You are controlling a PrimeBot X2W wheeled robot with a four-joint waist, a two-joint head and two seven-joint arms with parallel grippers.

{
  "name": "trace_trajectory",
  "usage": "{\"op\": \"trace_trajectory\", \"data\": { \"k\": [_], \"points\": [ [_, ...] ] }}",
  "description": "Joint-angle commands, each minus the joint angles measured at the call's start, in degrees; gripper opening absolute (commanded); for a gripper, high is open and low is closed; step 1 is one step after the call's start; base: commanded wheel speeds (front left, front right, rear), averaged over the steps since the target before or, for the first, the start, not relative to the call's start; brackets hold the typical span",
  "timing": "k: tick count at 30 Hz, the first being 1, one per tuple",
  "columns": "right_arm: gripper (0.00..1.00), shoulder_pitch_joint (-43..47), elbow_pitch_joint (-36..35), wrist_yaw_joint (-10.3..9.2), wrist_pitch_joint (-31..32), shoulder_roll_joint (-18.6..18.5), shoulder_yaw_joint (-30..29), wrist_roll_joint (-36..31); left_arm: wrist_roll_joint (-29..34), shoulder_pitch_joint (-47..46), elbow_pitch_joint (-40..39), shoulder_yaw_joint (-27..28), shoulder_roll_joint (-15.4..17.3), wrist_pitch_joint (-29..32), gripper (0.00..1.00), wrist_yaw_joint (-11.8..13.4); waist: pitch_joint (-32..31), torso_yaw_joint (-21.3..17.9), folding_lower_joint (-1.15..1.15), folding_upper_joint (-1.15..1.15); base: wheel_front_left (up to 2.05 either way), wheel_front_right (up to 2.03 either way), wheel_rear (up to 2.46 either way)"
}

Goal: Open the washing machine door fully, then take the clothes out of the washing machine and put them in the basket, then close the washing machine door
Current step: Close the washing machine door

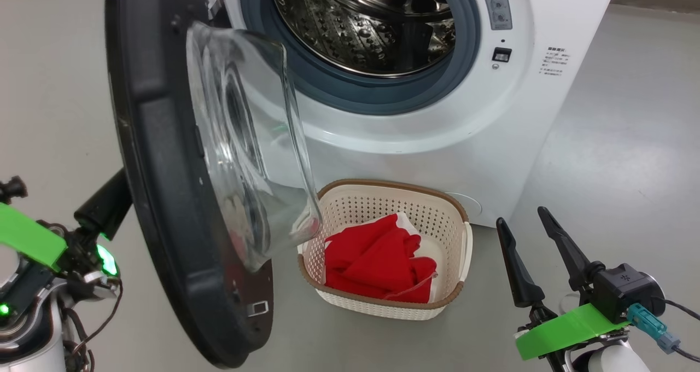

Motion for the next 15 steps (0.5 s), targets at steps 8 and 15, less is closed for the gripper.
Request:
{"op": "trace_trajectory", "data": {
  "k": [8, 15],
  "points": [
    [1.00, -2.12, -1.36, 0.36, -0.36, 0.04, 1.09, 0.15, -2.25, 0.60, -3.02, -1.51, 0.56, -0.15, 0.00, 0.42, -0.05, -1.58, 0.00, 0.00, 0.00, 0.00, 0.00],
    [1.00, -2.14, -1.39, 0.36, -0.36, 0.04, 1.22, 0.25, -3.13, 1.14, -3.26, -2.53, 0.47, -0.80, 0.00, 0.17, 0.06, -2.60, 0.00, 0.00, 0.00, 0.00, 0.00]
  ]
}}
